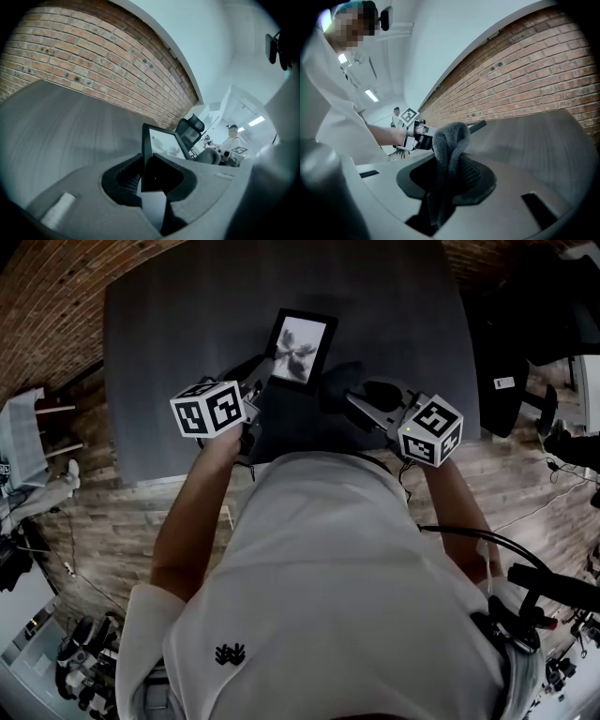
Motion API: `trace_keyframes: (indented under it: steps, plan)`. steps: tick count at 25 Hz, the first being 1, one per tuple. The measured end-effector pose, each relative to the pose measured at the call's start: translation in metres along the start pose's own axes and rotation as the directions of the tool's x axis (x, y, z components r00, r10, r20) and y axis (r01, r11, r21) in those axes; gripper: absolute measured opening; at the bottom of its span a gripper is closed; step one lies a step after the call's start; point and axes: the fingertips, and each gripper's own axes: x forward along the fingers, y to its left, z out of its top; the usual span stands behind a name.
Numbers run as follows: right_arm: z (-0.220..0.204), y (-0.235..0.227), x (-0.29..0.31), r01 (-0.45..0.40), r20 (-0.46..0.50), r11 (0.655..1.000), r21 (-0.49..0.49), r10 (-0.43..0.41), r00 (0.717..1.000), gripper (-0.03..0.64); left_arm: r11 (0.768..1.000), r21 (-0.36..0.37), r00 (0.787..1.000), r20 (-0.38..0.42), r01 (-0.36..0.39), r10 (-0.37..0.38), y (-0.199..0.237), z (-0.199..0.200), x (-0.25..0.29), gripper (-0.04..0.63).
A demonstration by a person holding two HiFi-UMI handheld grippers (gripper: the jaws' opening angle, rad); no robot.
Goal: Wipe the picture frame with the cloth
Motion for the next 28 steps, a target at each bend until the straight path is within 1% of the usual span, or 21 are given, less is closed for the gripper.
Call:
trace_keyframes:
  steps: [3,6,12,17,21,25,28]
  plan:
    - [-0.011,-0.002,-0.003,0.009,-0.033,1.0,0.0,-0.009,0.999,0.105,0.997,-0.008,0.997,0.012,-0.072,0.072,0.014,0.0,0.015,0.077]
    - [-0.019,-0.008,-0.007,0.015,-0.054,1.0,0.01,-0.014,0.998,0.104,0.99,-0.008,0.989,0.015,-0.144,0.144,0.03,-0.001,0.034,0.077]
    - [-0.031,-0.026,-0.019,0.035,-0.088,0.999,0.038,-0.032,0.996,0.104,0.959,-0.034,0.959,0.022,-0.281,0.282,0.063,-0.002,0.071,0.077]
    - [-0.038,-0.041,-0.027,0.055,-0.11,0.997,0.061,-0.048,0.993,0.104,0.937,-0.049,0.938,0.007,-0.346,0.347,0.084,-0.005,0.098,0.077]
    - [-0.041,-0.054,-0.035,0.063,-0.125,0.995,0.077,-0.053,0.991,0.104,0.914,-0.062,0.916,-0.001,-0.4,0.401,0.099,-0.009,0.114,0.077]
    - [-0.042,-0.07,-0.043,0.078,-0.138,0.993,0.093,-0.065,0.988,0.104,0.899,-0.07,0.902,-0.008,-0.432,0.432,0.11,-0.009,0.13,0.077]
    - [-0.044,-0.081,-0.048,0.08,-0.145,0.991,0.105,-0.064,0.987,0.104,0.883,-0.069,0.885,-0.014,-0.465,0.465,0.118,-0.012,0.137,0.077]
